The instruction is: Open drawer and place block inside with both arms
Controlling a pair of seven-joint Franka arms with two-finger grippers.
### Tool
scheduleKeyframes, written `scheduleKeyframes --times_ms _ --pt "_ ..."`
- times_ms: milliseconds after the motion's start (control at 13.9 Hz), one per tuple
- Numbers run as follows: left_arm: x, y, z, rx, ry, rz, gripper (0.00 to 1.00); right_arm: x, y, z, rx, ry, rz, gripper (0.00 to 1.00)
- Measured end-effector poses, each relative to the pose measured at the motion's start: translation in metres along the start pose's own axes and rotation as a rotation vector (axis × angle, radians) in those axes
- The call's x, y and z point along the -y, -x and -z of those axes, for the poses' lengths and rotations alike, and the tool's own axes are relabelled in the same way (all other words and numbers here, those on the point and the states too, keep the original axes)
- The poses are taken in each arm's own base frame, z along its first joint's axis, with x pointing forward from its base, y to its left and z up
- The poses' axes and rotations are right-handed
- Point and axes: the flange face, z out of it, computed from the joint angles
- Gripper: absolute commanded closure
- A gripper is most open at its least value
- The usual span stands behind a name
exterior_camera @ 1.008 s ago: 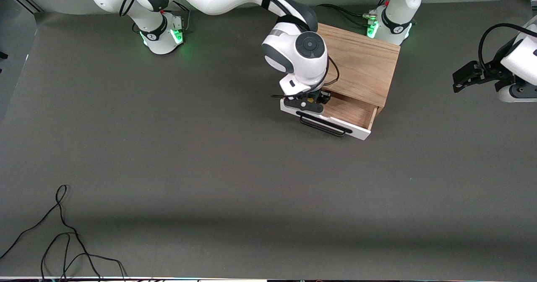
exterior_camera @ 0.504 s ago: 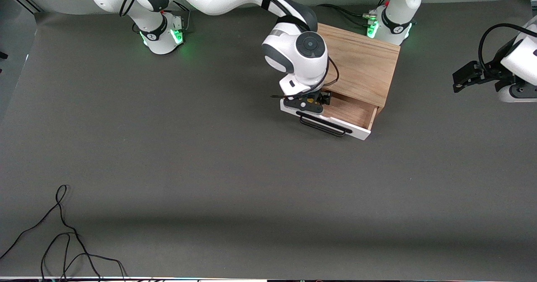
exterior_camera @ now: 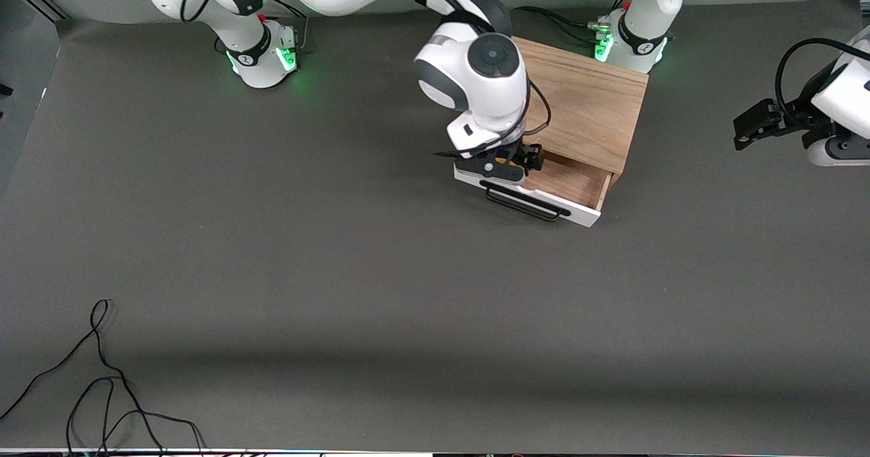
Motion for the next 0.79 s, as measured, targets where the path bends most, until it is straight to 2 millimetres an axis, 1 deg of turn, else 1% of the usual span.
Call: scheduleKeyframes --times_ms 144,216,288,360,504,648,792 --pt "0.000 0.000 0.000 0.000 0.000 0.000 0.00 -0.009 -0.023 0.050 -0.020 -0.040 -0.031 0.00" --pt "0.001 0.000 0.000 0.000 0.000 0.001 0.00 -0.017 -0.037 0.073 -0.027 -0.042 -0.052 0.00" --pt "0.001 0.000 0.000 0.000 0.000 0.001 0.00 -0.030 -0.055 0.094 -0.031 -0.036 -0.075 0.00" --pt "0.001 0.000 0.000 0.000 0.000 0.002 0.00 -0.046 -0.077 0.113 -0.038 -0.031 -0.086 0.00" --pt "0.001 0.000 0.000 0.000 0.000 0.003 0.00 -0.092 -0.135 0.152 -0.045 -0.038 -0.098 0.00" --pt "0.002 0.000 0.000 0.000 0.000 0.003 0.00 -0.149 -0.187 0.189 -0.032 -0.032 -0.095 0.00" --pt "0.002 0.000 0.000 0.001 0.000 0.004 0.00 -0.213 -0.231 0.223 -0.046 -0.031 -0.044 0.00"
